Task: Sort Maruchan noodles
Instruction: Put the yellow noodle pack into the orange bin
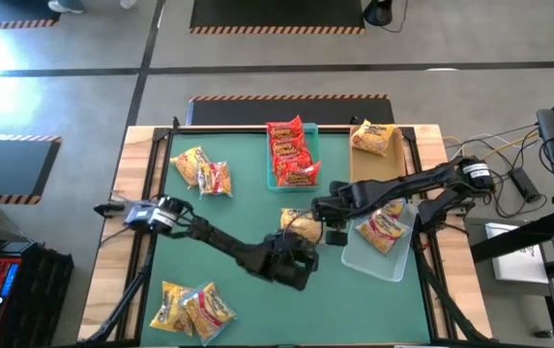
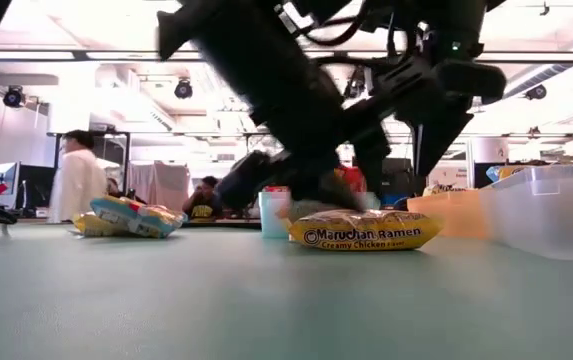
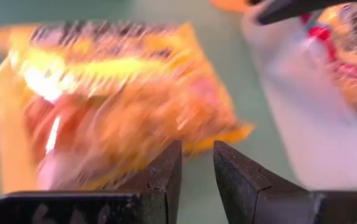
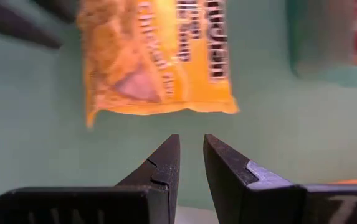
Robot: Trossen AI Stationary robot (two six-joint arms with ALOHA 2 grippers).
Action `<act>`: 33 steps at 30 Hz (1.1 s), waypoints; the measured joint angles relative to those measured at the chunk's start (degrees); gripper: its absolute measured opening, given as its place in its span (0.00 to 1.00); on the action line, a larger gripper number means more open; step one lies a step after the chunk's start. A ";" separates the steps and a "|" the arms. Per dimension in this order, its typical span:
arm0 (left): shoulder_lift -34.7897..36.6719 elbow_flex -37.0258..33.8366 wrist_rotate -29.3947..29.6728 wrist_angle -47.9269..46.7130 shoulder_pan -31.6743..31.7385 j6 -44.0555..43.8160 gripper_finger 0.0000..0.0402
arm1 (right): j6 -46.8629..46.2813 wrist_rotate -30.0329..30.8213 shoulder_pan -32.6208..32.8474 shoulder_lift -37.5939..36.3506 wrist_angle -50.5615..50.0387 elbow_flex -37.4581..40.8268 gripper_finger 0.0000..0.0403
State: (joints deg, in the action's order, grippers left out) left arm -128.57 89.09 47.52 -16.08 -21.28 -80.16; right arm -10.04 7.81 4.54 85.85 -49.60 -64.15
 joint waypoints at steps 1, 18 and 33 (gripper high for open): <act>0.00 0.86 0.00 -0.01 0.53 1.94 0.19 | 0.29 0.10 -0.74 -0.58 0.05 0.25 0.16; -0.42 2.37 -5.01 -1.65 6.11 2.93 0.19 | 2.16 -12.14 -9.90 -11.24 19.46 12.32 0.16; -0.93 2.50 -7.61 -2.55 6.01 0.21 0.19 | 2.21 -12.90 -12.40 -14.54 23.06 12.86 0.16</act>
State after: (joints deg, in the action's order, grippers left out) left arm -129.50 91.59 39.91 -18.62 -15.27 -79.95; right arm -7.84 -5.08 -7.86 71.31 -26.53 -51.29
